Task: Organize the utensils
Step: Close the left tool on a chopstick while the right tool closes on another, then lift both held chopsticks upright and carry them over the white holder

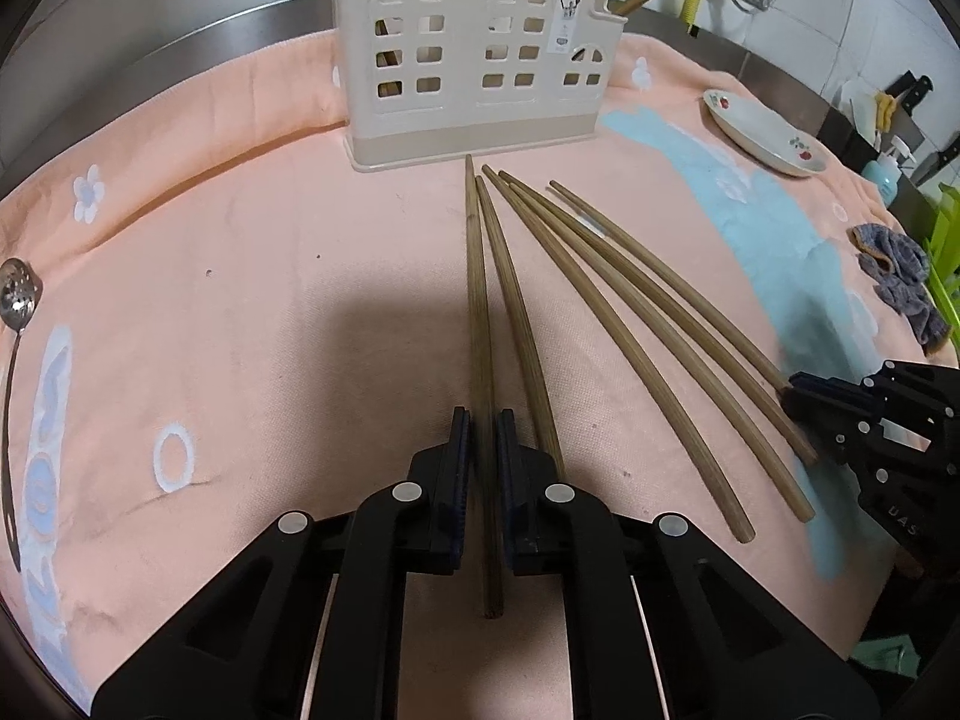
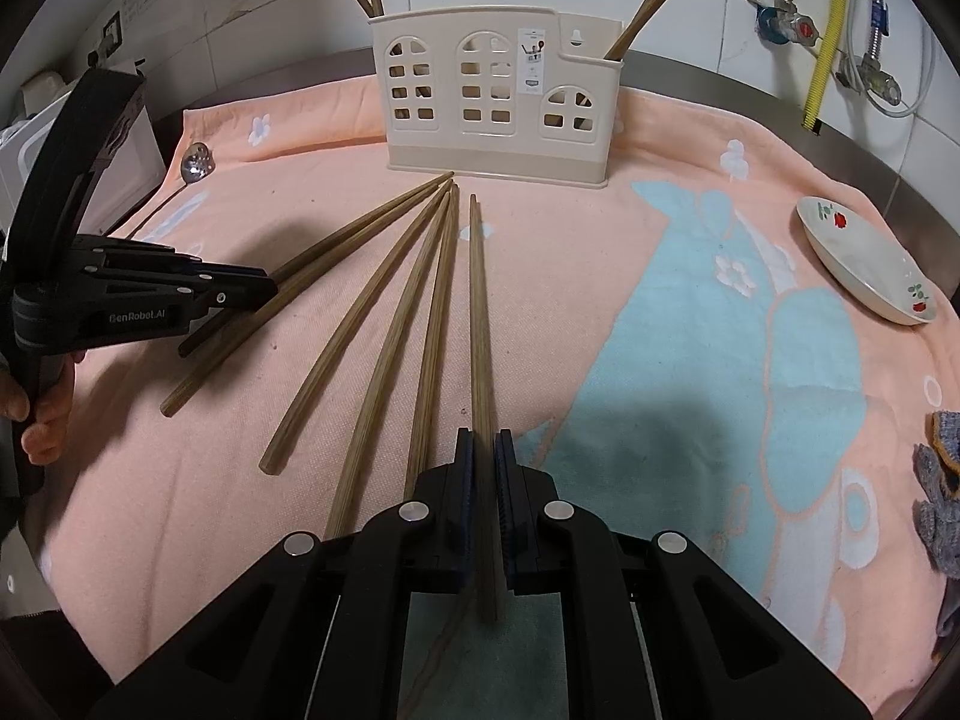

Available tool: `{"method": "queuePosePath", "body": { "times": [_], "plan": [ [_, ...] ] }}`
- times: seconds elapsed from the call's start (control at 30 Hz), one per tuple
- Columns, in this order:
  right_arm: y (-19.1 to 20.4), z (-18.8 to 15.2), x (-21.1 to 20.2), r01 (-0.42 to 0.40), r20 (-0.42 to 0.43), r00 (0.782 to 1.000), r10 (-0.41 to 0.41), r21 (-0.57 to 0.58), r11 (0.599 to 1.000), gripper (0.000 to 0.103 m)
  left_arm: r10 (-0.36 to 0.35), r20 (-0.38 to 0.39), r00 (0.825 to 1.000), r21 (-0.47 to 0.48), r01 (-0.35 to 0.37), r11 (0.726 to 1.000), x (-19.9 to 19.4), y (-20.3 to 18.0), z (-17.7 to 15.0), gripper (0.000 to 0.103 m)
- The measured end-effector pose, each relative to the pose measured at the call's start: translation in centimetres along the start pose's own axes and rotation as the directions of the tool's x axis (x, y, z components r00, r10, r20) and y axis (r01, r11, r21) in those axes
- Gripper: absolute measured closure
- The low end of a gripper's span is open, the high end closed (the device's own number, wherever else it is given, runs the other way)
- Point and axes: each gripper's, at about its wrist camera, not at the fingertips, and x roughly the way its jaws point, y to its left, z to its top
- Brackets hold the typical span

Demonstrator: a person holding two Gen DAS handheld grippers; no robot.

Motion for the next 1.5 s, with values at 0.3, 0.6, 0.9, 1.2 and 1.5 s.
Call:
{"method": "queuePosePath", "body": {
  "times": [0.3,0.6,0.9,1.2,1.5],
  "plan": [
    [-0.1,0.0,-0.1,-0.004,0.009,1.000,0.004,0.012,1.000,0.096,-0.010,-0.009,1.000,-0.030,0.010,1.000,-0.1,0.2,0.2,0.097],
    [-0.2,1.7,-2.5,0.009,0.079,0.997,-0.008,-0.005,1.000,0.096,-0.043,0.111,0.993,-0.057,0.049,0.997,-4.2,0.4,1.3,0.097],
    [0.3,5.9,-6.1,0.003,0.202,0.979,0.004,-0.033,0.999,0.096,-0.054,0.213,0.976,-0.049,0.066,0.997,-7.9,0.4,3.1,0.097],
    [0.0,11.4,-7.8,-0.007,0.261,0.965,0.023,-0.060,0.998,0.096,-0.036,0.249,0.968,-0.024,0.043,0.999,-9.3,0.5,5.6,0.097],
    [-1.6,16.0,-10.1,-0.010,0.283,0.959,0.033,-0.082,0.997,0.096,-0.028,0.280,0.959,0.017,0.024,1.000,-11.1,0.1,9.0,0.097]
  ]
}}
